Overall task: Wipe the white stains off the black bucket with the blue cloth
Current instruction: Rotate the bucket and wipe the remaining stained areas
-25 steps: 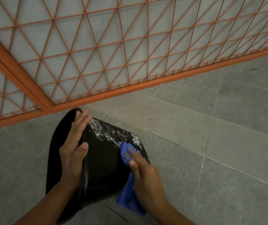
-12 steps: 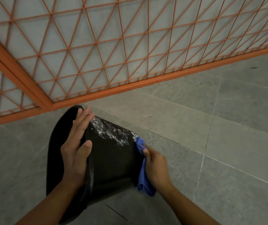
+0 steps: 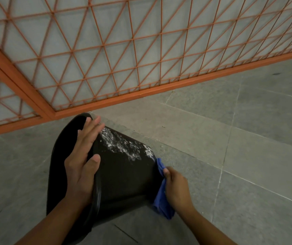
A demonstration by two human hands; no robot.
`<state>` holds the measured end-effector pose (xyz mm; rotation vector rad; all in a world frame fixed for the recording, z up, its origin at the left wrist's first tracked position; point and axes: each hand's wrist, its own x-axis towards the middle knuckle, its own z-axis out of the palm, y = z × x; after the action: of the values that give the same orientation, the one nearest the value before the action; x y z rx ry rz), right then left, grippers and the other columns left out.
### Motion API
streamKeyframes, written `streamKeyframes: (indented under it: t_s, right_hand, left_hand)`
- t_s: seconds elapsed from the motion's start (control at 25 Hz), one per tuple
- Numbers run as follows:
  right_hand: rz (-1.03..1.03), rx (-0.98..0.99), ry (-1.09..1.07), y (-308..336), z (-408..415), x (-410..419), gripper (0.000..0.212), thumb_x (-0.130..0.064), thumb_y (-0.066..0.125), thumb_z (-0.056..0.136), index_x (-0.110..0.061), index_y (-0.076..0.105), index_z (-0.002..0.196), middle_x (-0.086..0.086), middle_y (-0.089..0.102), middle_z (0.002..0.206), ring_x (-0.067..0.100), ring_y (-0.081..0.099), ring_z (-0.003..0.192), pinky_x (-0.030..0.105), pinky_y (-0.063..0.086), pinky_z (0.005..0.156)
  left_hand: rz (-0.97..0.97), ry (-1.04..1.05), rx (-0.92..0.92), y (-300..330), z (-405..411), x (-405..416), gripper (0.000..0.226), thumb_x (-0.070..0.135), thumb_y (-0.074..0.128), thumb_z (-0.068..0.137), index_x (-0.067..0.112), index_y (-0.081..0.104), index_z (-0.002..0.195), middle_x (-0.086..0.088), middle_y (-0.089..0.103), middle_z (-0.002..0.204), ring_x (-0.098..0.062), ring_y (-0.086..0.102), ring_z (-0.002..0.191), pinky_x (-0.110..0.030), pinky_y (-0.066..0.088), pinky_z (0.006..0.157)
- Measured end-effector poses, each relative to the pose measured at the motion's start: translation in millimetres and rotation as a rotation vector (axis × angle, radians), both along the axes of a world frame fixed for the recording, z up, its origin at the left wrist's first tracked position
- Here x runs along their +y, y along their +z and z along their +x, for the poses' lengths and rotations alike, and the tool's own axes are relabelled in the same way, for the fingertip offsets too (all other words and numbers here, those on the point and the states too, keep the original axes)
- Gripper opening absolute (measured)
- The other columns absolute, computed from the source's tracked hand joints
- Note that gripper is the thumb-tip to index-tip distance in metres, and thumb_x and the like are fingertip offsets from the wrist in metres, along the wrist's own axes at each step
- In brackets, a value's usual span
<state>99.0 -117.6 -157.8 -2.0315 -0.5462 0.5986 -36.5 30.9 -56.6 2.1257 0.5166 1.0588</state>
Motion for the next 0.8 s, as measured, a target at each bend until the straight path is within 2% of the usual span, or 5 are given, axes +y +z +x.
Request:
streamKeyframes:
  t_s: [0.2, 0.4, 0.48, 0.64, 0.8]
  right_hand:
    - [0.118, -0.097, 0.041, 10.9, -26.1, -4.3, 0.040, -0.033, 0.040, 0.088, -0.016, 0.059, 0.119, -0.003, 0.061, 0.119, 0.011, 0.052, 0.114, 0.019, 0.035, 0.094]
    - [0.040, -0.025, -0.045, -1.1, -10.8, -1.3, 0.027, -0.020, 0.045, 0.094, -0.014, 0.062, 0.114, 0.009, 0.068, 0.108, 0.024, 0.062, 0.103, 0.018, 0.039, 0.075]
    - [0.143, -0.054, -0.057, 13.9, -42.0, -13.3, 0.034, -0.024, 0.046, 0.088, -0.021, 0.056, 0.121, 0.000, 0.060, 0.122, 0.010, 0.053, 0.116, 0.001, 0.031, 0.088]
    - [0.307, -0.072, 0.169, 34.4, -45.1, 9.1, 0.035, -0.024, 0.044, 0.088, -0.029, 0.055, 0.121, -0.016, 0.048, 0.128, -0.012, 0.034, 0.120, 0.002, 0.022, 0.101]
    - [0.087, -0.001, -0.026, 7.0, -9.3, 13.2, 0.027, -0.018, 0.044, 0.095, -0.012, 0.060, 0.116, 0.007, 0.065, 0.116, 0.018, 0.057, 0.110, 0.021, 0.040, 0.086]
  left_hand:
    - [-0.006, -0.007, 0.004, 0.4, -4.8, 6.6, 0.068, 0.062, 0.034, 0.094, 0.008, 0.045, 0.134, 0.020, 0.040, 0.149, -0.018, 0.024, 0.147, -0.036, 0.016, 0.121]
    - [0.005, -0.015, -0.021, -0.9, -2.6, 4.9, 0.064, 0.063, 0.034, 0.093, 0.014, 0.047, 0.134, 0.022, 0.040, 0.148, -0.018, 0.025, 0.147, -0.041, 0.015, 0.121]
    - [0.008, -0.017, -0.010, 0.4, -0.8, 5.0, 0.064, 0.063, 0.033, 0.094, 0.015, 0.047, 0.133, 0.022, 0.041, 0.148, -0.018, 0.025, 0.147, -0.042, 0.015, 0.121]
    - [0.037, -0.015, -0.006, -1.4, -2.8, 6.1, 0.061, 0.061, 0.034, 0.094, 0.015, 0.047, 0.133, 0.020, 0.041, 0.148, -0.020, 0.025, 0.147, -0.038, 0.016, 0.120]
    - [0.015, -0.011, -0.020, -0.9, -8.4, 5.1, 0.061, 0.062, 0.033, 0.094, 0.016, 0.048, 0.132, 0.019, 0.042, 0.147, -0.020, 0.026, 0.146, -0.045, 0.015, 0.121]
